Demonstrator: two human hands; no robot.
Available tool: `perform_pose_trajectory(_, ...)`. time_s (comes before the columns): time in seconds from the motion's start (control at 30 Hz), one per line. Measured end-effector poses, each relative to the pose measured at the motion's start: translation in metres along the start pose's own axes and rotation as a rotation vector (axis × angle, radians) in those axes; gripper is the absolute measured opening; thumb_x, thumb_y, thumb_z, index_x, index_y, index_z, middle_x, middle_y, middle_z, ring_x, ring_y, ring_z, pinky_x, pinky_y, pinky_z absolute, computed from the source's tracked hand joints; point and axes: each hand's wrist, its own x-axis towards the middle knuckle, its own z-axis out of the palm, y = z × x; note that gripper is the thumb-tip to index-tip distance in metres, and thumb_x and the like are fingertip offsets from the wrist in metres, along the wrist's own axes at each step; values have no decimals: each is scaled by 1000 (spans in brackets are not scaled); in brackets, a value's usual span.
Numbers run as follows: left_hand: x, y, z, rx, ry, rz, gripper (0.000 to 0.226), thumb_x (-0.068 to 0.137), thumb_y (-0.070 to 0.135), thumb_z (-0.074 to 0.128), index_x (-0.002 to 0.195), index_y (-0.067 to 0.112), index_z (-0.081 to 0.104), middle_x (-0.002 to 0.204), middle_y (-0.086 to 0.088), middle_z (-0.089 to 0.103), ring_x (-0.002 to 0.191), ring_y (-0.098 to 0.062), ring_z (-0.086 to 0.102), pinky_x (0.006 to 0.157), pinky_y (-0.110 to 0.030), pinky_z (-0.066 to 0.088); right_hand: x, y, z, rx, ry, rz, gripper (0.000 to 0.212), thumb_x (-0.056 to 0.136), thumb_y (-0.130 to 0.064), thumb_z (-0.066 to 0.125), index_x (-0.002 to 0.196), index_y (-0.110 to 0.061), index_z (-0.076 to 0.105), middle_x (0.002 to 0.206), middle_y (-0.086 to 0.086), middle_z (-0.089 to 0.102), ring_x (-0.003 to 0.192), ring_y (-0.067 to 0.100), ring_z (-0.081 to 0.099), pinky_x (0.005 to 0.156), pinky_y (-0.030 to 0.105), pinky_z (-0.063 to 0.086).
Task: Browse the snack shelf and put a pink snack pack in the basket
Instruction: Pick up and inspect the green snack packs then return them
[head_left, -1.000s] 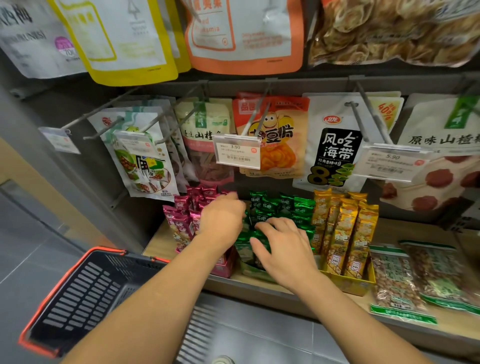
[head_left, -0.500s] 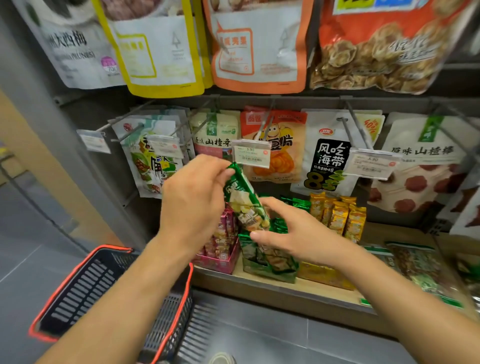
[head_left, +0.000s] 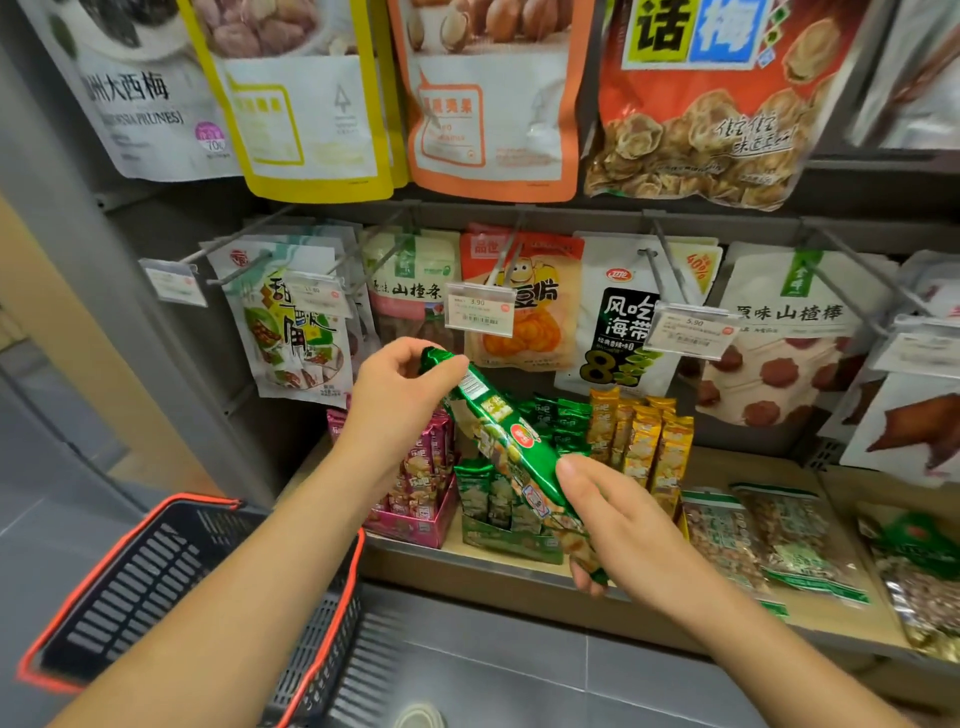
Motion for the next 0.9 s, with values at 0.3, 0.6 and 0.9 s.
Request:
perform_pose_trajectory(0.3,-3,-17,31,-190,-69,-139,61,68,20,86,118,25,52,102,3,68,86,-7,71,68,-22,54,-4,1,7,-127,147,-69,28,98,-48,31,115,-40,53,81,-5,61,55,14,63,52,32,53)
perform_pose_trajectory(0.6,-21,-27,51,-295,-415,-247,28,76,26,79,96,10,67,91,-9,75,90,-27,72,74,-31,57,-1,4,4,-142,74,-41,19,102,-39,29,115,-50,37,89,3,59,65,18,61,57,35,51)
perform_pose_trajectory(0.9,-27,-20,45,285,-697,-65,18,73,21,79,89,18,72,79,1,74,75,-10,70,74,-30,57,18,3,-22,121,105,-1,23,82,-60,59,104,-61,52,106,-8,60,99,7,63,79,27,54)
